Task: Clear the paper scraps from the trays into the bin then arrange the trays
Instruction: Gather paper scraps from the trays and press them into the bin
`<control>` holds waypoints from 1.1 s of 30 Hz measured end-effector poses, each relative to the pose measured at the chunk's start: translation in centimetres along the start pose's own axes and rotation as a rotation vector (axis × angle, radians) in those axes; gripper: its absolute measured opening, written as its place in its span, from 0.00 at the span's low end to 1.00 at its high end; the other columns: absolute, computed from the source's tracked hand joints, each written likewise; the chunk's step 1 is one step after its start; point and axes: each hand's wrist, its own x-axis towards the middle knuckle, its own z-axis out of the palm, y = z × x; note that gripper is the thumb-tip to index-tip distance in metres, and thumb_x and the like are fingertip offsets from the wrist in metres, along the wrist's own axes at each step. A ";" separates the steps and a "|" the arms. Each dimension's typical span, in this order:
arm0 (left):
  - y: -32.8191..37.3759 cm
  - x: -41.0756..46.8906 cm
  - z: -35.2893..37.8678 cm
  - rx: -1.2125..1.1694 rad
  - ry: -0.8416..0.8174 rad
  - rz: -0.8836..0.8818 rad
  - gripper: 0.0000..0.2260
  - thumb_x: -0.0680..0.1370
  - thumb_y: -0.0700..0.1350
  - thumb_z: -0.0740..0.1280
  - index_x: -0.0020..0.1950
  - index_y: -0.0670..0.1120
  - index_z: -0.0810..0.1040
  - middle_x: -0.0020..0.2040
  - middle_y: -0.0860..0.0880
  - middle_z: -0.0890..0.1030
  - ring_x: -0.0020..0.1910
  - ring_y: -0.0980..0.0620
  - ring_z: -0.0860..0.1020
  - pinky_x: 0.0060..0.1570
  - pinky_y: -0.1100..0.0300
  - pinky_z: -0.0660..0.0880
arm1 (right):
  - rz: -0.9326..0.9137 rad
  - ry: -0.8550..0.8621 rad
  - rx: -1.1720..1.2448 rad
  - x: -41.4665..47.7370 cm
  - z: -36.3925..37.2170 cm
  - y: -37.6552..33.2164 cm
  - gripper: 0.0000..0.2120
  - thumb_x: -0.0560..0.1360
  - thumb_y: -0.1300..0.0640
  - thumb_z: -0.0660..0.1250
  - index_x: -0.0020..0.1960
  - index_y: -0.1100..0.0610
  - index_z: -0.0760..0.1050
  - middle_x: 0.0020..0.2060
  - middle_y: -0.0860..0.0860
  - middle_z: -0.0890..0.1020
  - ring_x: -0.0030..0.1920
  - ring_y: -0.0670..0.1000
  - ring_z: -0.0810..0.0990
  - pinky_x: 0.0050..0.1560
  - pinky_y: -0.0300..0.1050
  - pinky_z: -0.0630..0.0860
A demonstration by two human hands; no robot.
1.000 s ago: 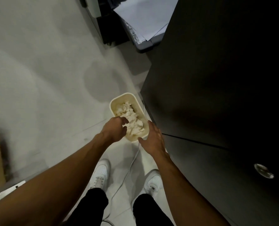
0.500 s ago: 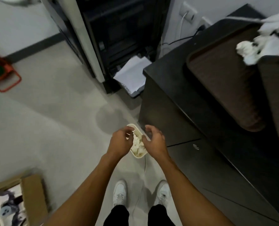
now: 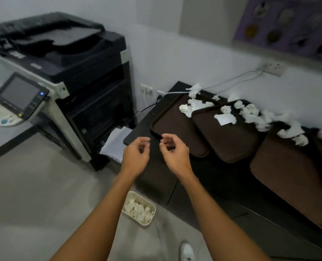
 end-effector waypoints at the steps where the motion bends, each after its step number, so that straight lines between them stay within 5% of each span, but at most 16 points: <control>1: 1.6 0.4 0.4 -0.017 -0.019 0.027 0.08 0.81 0.46 0.68 0.59 0.53 0.81 0.50 0.57 0.84 0.51 0.62 0.81 0.54 0.65 0.77 | -0.022 0.037 0.005 0.2 -1.3 -1.0 0.13 0.77 0.60 0.72 0.61 0.53 0.81 0.48 0.45 0.85 0.49 0.42 0.83 0.51 0.33 0.78; 13: 16.0 2.4 10.4 -0.095 -0.210 0.277 0.09 0.80 0.44 0.69 0.59 0.52 0.82 0.49 0.57 0.84 0.48 0.66 0.80 0.48 0.74 0.74 | -0.072 0.399 -0.007 0.9 -17.6 -3.8 0.10 0.77 0.58 0.72 0.58 0.52 0.82 0.45 0.44 0.85 0.47 0.42 0.83 0.49 0.35 0.78; 33: 26.6 5.1 34.5 -0.058 -0.406 0.269 0.08 0.80 0.45 0.69 0.59 0.52 0.82 0.48 0.56 0.84 0.46 0.66 0.80 0.44 0.77 0.73 | 0.095 0.550 -0.084 6.9 -39.9 8.7 0.08 0.78 0.59 0.71 0.57 0.52 0.82 0.46 0.45 0.85 0.45 0.43 0.82 0.49 0.33 0.78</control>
